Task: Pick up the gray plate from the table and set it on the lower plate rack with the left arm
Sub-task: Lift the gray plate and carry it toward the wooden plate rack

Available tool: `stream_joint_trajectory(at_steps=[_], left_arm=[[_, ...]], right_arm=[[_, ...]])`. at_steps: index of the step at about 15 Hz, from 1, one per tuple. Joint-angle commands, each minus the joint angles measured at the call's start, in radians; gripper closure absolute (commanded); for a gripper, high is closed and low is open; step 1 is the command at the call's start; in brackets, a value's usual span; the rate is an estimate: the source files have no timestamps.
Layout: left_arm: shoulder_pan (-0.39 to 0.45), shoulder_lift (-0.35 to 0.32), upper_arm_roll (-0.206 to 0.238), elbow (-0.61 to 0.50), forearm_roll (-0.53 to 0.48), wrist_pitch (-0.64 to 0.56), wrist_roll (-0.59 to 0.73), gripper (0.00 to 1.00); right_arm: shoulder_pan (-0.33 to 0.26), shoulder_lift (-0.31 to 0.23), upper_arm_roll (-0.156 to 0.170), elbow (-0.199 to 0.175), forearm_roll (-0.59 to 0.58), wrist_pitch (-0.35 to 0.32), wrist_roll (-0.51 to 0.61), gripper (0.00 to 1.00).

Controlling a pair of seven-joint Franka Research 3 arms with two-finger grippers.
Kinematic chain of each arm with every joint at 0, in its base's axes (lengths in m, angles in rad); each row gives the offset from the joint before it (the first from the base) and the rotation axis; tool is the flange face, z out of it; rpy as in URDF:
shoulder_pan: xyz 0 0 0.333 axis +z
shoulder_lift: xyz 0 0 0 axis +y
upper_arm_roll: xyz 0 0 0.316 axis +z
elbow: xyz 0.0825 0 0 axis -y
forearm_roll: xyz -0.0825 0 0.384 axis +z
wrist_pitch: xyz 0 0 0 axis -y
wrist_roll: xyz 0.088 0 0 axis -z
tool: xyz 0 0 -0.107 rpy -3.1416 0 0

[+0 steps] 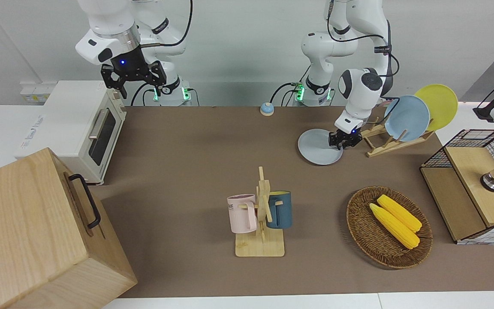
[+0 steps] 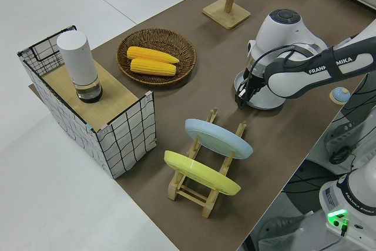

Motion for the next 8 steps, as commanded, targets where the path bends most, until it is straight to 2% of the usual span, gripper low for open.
stream_joint_trajectory(at_steps=[1, 4, 8], left_arm=[[-0.003, -0.061, 0.004, 0.048, -0.011, -0.127, -0.009, 1.00], [0.000, -0.083, 0.010, 0.087, -0.011, -0.200, -0.011, 1.00], [0.007, -0.106, 0.018, 0.217, -0.010, -0.387, -0.009, 1.00]], right_arm=[[-0.010, -0.002, 0.006, 0.006, 0.010, -0.014, 0.000, 0.011], [-0.010, -0.002, 0.006, 0.006, 0.010, -0.014, -0.001, 0.011], [-0.010, -0.002, 0.006, 0.006, 0.010, -0.014, -0.001, 0.011]])
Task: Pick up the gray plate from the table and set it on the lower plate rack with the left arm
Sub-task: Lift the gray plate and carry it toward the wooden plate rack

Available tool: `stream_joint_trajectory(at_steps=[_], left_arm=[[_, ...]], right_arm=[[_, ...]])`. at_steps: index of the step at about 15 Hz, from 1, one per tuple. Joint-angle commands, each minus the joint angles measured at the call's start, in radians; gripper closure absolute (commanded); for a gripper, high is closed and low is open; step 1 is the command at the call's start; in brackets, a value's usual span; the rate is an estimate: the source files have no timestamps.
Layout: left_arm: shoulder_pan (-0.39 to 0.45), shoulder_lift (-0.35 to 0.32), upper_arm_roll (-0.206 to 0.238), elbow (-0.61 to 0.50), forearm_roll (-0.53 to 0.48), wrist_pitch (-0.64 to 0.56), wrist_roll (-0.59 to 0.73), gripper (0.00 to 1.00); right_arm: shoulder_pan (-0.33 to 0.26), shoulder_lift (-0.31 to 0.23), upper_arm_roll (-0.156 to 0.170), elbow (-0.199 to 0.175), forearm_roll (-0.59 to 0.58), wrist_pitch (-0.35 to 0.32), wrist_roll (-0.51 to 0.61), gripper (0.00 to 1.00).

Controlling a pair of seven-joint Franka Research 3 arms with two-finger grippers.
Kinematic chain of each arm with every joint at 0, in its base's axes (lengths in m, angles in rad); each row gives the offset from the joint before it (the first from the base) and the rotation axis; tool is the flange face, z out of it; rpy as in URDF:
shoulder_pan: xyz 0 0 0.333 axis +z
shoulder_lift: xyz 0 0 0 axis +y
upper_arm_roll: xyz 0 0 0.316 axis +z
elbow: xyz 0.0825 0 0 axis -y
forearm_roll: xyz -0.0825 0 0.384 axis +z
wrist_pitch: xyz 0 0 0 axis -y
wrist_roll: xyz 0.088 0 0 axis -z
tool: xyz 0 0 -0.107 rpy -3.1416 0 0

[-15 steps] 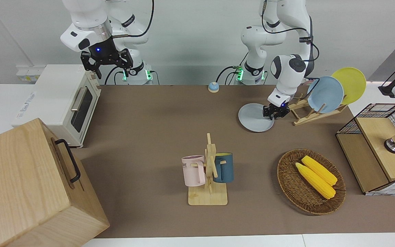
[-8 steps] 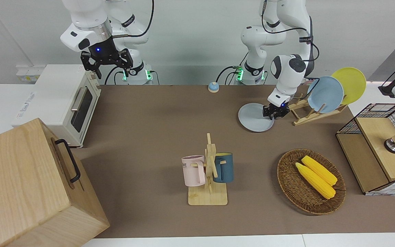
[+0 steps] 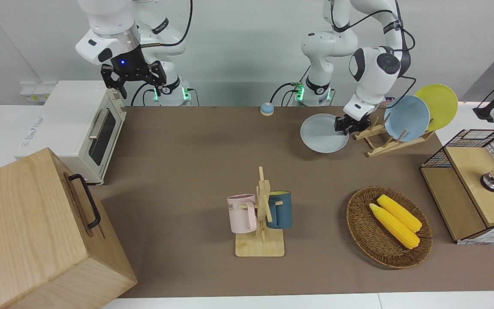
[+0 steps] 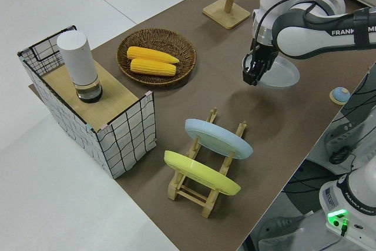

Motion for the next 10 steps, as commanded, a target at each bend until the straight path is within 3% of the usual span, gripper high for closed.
stream_joint_trajectory(at_steps=[1, 10], left_arm=[[0.006, -0.023, 0.007, 0.135, -0.010, -0.176, -0.004, 1.00], [0.009, -0.023, 0.030, 0.374, -0.008, -0.421, -0.004, 1.00]], right_arm=[[-0.010, -0.002, 0.006, 0.006, 0.010, -0.014, -0.001, 0.011], [-0.010, -0.002, 0.006, 0.006, 0.010, -0.014, 0.000, 0.013]])
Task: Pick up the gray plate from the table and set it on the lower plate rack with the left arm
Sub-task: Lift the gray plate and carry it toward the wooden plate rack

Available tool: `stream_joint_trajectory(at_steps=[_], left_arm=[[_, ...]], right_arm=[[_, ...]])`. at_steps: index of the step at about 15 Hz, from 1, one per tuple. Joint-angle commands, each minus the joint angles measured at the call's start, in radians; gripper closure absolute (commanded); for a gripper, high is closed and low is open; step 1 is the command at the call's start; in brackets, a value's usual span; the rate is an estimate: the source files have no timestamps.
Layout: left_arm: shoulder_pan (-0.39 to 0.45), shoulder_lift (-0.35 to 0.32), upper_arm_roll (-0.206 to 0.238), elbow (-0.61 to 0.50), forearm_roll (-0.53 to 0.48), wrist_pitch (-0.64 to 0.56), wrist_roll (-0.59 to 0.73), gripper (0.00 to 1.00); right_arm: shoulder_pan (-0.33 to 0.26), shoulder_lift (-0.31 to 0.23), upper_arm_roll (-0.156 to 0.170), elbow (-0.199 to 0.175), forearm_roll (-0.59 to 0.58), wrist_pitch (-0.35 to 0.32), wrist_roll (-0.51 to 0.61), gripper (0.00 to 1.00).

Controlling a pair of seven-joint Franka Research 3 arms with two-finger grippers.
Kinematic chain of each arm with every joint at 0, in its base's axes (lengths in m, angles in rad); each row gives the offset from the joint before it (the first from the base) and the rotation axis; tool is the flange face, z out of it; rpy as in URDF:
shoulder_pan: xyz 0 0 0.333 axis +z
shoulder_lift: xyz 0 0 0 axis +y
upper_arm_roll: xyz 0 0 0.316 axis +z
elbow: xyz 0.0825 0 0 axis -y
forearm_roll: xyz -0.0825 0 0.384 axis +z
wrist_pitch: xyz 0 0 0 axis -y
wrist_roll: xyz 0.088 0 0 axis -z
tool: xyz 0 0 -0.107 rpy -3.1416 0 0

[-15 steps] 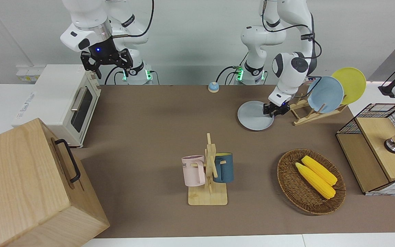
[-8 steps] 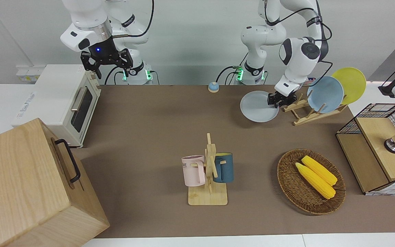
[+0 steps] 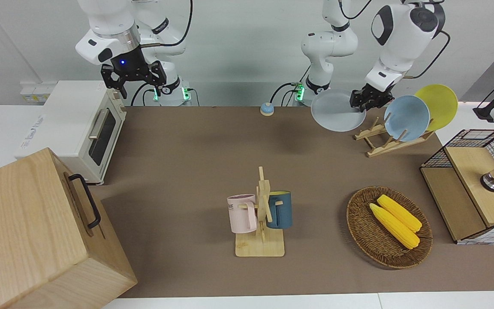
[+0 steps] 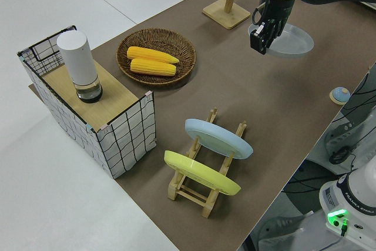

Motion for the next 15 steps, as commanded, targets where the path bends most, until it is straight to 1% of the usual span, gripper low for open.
stream_joint_trajectory(at_steps=[1, 4, 6, 9, 12, 15], left_arm=[[0.006, 0.005, 0.016, 0.083, -0.008, -0.088, -0.002, 1.00], [0.009, 0.006, 0.020, 0.126, 0.006, -0.128, 0.002, 1.00], [0.007, 0.003, 0.023, 0.149, 0.052, -0.160, 0.001, 1.00], [0.006, 0.003, 0.017, 0.198, 0.151, -0.212, 0.001, 1.00], [0.000, -0.007, 0.007, 0.201, 0.278, -0.228, -0.011, 1.00], [-0.005, -0.015, -0.008, 0.199, 0.397, -0.247, -0.057, 1.00]], right_arm=[[-0.010, -0.002, 0.006, 0.006, 0.010, -0.014, 0.000, 0.011], [-0.010, -0.002, 0.006, 0.006, 0.010, -0.014, 0.000, 0.013], [-0.010, -0.002, 0.006, 0.006, 0.010, -0.014, 0.000, 0.013], [-0.010, -0.002, 0.006, 0.006, 0.010, -0.014, 0.000, 0.013], [-0.010, -0.002, 0.006, 0.006, 0.010, -0.014, 0.000, 0.011], [-0.010, -0.002, 0.006, 0.006, 0.010, -0.014, 0.000, 0.013]])
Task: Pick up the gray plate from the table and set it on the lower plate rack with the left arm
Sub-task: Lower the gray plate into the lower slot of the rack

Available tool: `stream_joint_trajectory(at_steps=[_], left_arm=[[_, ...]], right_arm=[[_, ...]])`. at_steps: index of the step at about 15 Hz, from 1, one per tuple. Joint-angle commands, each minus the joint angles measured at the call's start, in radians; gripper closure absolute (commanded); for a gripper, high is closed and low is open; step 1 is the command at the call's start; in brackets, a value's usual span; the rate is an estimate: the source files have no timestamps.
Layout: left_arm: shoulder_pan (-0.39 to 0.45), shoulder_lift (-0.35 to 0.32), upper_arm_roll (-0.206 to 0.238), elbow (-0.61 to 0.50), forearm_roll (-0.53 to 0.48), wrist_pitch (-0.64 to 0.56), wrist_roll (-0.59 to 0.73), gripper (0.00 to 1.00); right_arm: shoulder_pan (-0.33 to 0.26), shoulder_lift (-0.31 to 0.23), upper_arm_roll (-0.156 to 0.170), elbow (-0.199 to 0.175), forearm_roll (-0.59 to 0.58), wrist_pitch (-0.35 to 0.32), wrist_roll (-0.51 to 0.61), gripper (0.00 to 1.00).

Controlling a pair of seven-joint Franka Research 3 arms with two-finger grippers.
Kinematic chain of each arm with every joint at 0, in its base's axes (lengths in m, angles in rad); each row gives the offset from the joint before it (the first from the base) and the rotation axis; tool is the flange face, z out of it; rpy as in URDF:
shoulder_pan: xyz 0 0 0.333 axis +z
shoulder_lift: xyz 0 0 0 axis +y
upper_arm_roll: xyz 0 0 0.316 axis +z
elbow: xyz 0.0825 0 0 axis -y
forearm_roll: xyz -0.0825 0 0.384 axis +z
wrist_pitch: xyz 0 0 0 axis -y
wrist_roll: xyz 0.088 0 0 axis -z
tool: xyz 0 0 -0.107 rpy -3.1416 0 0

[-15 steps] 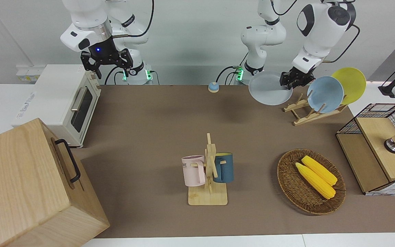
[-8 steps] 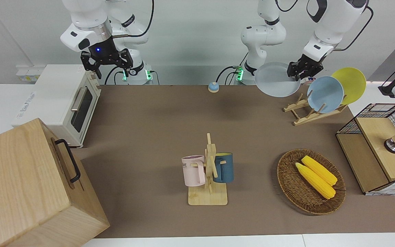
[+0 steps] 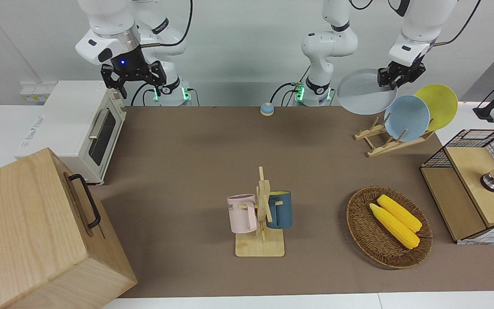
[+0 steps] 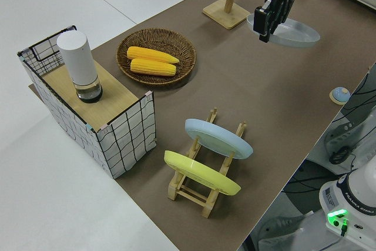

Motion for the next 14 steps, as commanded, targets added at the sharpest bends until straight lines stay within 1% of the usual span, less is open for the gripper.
stream_joint_trajectory(at_steps=[1, 5, 8, 9, 11, 12, 14], left_arm=[[-0.016, -0.011, -0.025, 0.011, 0.164, -0.059, -0.069, 1.00], [-0.016, 0.002, -0.094, -0.004, 0.310, -0.108, -0.179, 1.00], [-0.016, 0.009, -0.161, -0.065, 0.404, -0.121, -0.287, 1.00], [-0.017, 0.009, -0.174, -0.093, 0.427, -0.121, -0.333, 1.00], [-0.021, 0.009, -0.187, -0.133, 0.468, -0.119, -0.364, 1.00], [-0.021, 0.011, -0.188, -0.144, 0.479, -0.119, -0.371, 1.00], [-0.021, 0.011, -0.188, -0.179, 0.505, -0.108, -0.426, 1.00]], right_arm=[[-0.010, -0.002, 0.006, 0.006, 0.010, -0.014, 0.000, 0.013], [-0.010, -0.002, 0.006, 0.006, 0.010, -0.014, 0.000, 0.011], [-0.010, -0.002, 0.006, 0.006, 0.010, -0.014, 0.000, 0.013], [-0.010, -0.002, 0.006, 0.006, 0.010, -0.013, 0.000, 0.011], [-0.010, -0.002, 0.006, 0.006, 0.010, -0.014, 0.000, 0.011], [-0.010, -0.002, 0.006, 0.006, 0.010, -0.014, 0.000, 0.013], [-0.010, -0.002, 0.006, 0.006, 0.010, -0.014, 0.000, 0.013]])
